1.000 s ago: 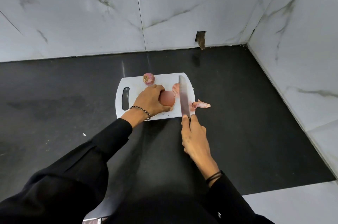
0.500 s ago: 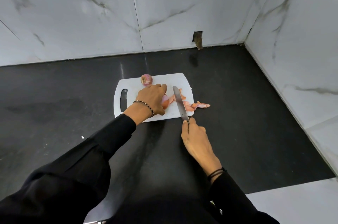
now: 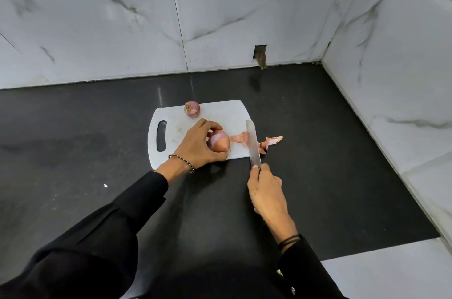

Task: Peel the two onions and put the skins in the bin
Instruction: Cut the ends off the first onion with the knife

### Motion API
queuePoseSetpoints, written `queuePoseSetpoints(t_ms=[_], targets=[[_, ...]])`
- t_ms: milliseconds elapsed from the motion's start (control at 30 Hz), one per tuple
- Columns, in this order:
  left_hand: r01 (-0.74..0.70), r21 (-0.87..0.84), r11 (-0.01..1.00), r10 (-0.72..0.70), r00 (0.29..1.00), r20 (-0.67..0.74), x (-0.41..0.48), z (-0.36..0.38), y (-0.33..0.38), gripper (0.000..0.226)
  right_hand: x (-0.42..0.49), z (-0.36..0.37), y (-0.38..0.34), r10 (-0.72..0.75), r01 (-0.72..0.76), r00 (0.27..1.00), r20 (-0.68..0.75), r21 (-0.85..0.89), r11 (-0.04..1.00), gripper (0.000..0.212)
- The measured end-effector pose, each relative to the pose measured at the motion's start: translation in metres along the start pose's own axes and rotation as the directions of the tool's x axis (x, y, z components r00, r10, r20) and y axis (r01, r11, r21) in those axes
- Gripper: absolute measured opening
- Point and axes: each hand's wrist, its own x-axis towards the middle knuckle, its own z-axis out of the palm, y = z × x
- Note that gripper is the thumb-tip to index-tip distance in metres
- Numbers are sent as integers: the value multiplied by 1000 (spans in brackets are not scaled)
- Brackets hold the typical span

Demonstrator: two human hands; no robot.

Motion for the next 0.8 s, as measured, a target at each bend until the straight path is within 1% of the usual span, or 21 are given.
queuePoseSetpoints(t_ms=[100, 267, 433, 500, 600, 700, 800], targets=[[-13, -40, 999, 13, 1000, 12, -1, 3, 2, 64, -2, -7, -1, -50, 51, 998, -40, 29, 998, 28], [-14, -10, 1000, 15, 998, 67, 4, 4, 2, 68, -10, -7, -10, -200, 202, 979, -28, 91, 975, 33], [-24, 63, 998, 16, 992, 123, 4, -6, -1, 71, -16, 1, -16, -264, 263, 964, 34, 22, 965, 33], [-10, 89, 996, 0, 993, 120, 3, -9, -1, 73, -18, 3, -16, -311, 311, 950, 7, 0, 951, 33], [4, 76, 997, -12, 995, 99, 1, -7, -1, 77, -23, 6, -17, -378, 379, 923, -65, 0, 925, 31], [-1, 75, 997, -5, 997, 79, 2, -2, 2, 80, -22, 11, -18, -369, 367, 928, -54, -44, 929, 32], [-1, 95, 995, -6, 997, 73, 1, 0, 4, 81, -17, 15, -13, -290, 288, 957, -8, -94, 953, 32]])
